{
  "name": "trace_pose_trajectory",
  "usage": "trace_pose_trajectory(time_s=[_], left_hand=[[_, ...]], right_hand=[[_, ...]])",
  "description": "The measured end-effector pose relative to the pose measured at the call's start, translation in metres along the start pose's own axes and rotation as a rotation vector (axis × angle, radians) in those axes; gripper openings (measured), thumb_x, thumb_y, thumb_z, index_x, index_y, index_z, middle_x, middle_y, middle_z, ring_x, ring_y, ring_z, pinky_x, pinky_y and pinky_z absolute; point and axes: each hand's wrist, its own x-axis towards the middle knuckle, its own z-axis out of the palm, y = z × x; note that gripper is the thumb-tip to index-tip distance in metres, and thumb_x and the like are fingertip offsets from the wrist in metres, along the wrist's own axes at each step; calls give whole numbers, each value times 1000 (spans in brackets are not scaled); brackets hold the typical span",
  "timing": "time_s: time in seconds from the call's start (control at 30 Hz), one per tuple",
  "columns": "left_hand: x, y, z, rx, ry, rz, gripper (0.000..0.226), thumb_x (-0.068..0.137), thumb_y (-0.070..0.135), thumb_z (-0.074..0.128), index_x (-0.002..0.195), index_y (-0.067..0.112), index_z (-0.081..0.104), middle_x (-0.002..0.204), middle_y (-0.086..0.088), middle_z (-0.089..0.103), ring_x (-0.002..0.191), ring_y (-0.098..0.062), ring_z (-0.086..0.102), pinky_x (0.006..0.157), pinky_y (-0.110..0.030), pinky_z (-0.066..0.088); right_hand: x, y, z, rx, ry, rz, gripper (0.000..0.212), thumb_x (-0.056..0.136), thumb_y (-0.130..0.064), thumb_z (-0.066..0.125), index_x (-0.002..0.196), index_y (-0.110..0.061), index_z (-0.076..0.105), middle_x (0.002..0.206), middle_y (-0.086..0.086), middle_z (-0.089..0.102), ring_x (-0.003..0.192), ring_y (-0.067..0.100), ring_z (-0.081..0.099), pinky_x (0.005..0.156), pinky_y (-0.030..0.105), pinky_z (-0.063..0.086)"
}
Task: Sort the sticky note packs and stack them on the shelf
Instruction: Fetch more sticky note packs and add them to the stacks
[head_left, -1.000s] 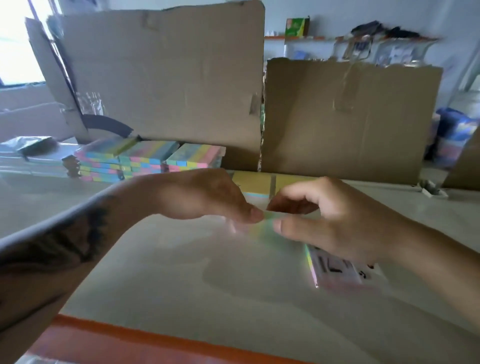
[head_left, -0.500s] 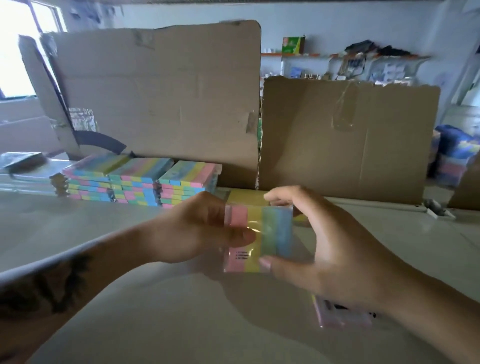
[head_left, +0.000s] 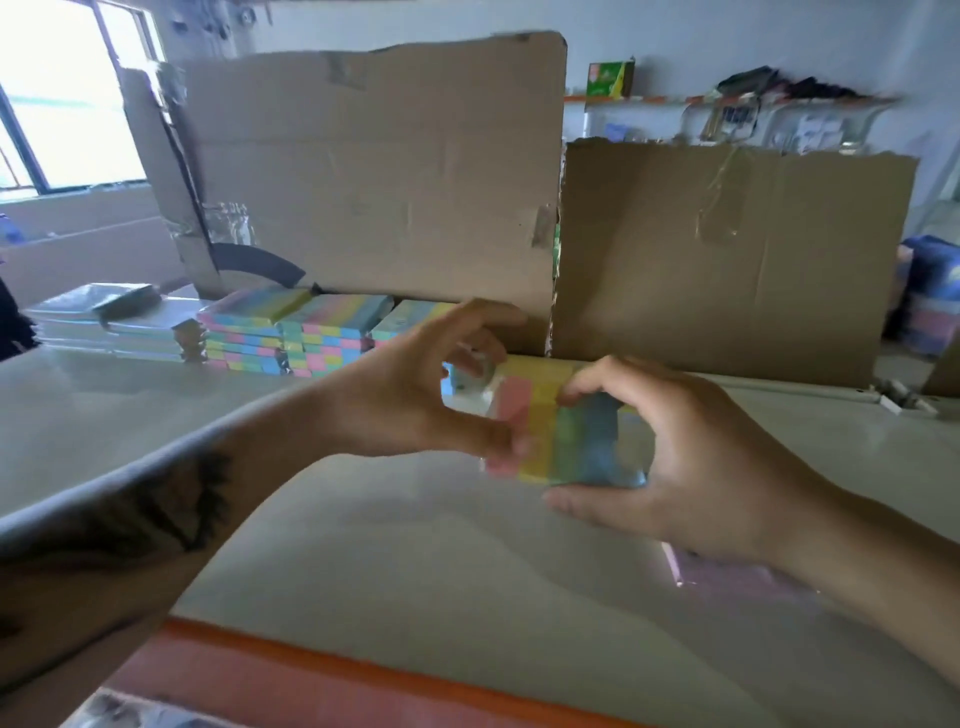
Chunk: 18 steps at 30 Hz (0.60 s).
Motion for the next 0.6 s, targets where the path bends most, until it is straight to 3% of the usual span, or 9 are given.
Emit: trace_pose_trajectory(time_s=[0.07,0.17,0.37,0.43,0.5,0.53,0.6], left_hand=[[-12,14,-13,248,-91,-1,91,56,70,84,134,63,38,133,37,46,120,15,43,98,-12,37],[-24,25,-29,474,-174,-57,95,63,70,81,145,55,36,145,33,41,129,4,38,101,-22,34],[-52,5,-69,511,-208,-88,86,67,63,85,141,50,42,139,25,49,127,-5,46,110,-34,40],[-61,-5,-85,536,-194,-91,83,69,58,87,139,48,43,135,24,50,124,-7,47,106,-33,40],[-67,-20,-107,595,-171,-125,84,69,52,88,140,46,44,131,24,50,119,-7,48,100,-31,40],[-68,-30,-121,604,-151,-146,85,67,50,90,139,45,46,130,23,52,118,-9,50,100,-32,42],[-68,-52,-150,544,-94,-175,86,56,54,92,133,42,54,127,20,58,117,-10,55,104,-35,44]], right_hand=[[2,-10,-3,26,0,22,58,64,-61,88,109,-40,58,109,-24,60,107,2,57,90,20,43],[9,-32,-4,42,1,8,54,65,-59,89,102,-37,55,105,-21,61,101,6,58,87,23,45],[42,-77,23,4,-22,-10,57,64,-69,83,96,-35,50,95,-15,58,88,10,54,78,30,49],[55,-91,37,3,-31,-25,58,66,-74,77,103,-40,49,103,-19,58,96,7,55,85,33,51],[63,-103,50,11,-69,0,66,74,-74,75,126,-49,43,123,-33,49,109,-8,48,92,15,42],[64,-108,56,14,-109,38,77,76,-74,72,139,-53,34,133,-37,39,115,-16,39,93,4,33],[65,-114,68,-19,-211,101,95,77,-80,62,153,-57,11,147,-39,21,129,-21,20,103,2,20]])
